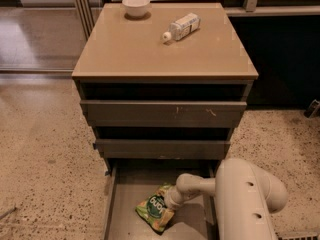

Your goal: Pick green rice chip bag from bottom drawer and place on counter

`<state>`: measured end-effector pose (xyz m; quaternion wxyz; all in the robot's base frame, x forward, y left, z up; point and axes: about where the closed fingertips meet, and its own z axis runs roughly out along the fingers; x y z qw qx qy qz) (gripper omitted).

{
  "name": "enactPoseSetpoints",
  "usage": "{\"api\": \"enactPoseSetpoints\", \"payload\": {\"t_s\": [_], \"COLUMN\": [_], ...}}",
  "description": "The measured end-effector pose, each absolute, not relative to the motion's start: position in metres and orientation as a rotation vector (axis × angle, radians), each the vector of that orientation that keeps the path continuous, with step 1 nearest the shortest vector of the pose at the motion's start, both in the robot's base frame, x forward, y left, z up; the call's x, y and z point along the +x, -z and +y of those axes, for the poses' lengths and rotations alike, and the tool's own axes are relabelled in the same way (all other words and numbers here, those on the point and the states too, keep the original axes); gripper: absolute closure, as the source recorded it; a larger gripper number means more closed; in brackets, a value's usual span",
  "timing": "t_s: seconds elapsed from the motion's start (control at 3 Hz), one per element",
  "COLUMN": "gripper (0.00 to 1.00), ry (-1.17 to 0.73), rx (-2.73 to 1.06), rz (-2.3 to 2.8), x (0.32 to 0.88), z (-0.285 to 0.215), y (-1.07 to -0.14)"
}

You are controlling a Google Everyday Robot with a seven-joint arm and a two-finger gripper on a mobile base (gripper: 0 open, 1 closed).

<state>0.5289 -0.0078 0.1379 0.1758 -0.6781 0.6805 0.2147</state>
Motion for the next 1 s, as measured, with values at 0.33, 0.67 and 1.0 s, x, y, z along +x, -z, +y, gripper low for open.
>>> {"api": "enactPoseSetpoints", "payload": {"t_s": [0.33, 0.67, 1.0], "gripper": [0.42, 0.39, 0.16], "ry": [-0.608, -0.608, -0.608], "rx": [-1.921, -1.921, -1.921], "rz": [1.927, 1.927, 1.927], "x": [0.5289, 0.5289, 0.5289], "z": [-0.0078, -0.0078, -0.0078], "y": [-0.1379, -0.1379, -0.1379]}}
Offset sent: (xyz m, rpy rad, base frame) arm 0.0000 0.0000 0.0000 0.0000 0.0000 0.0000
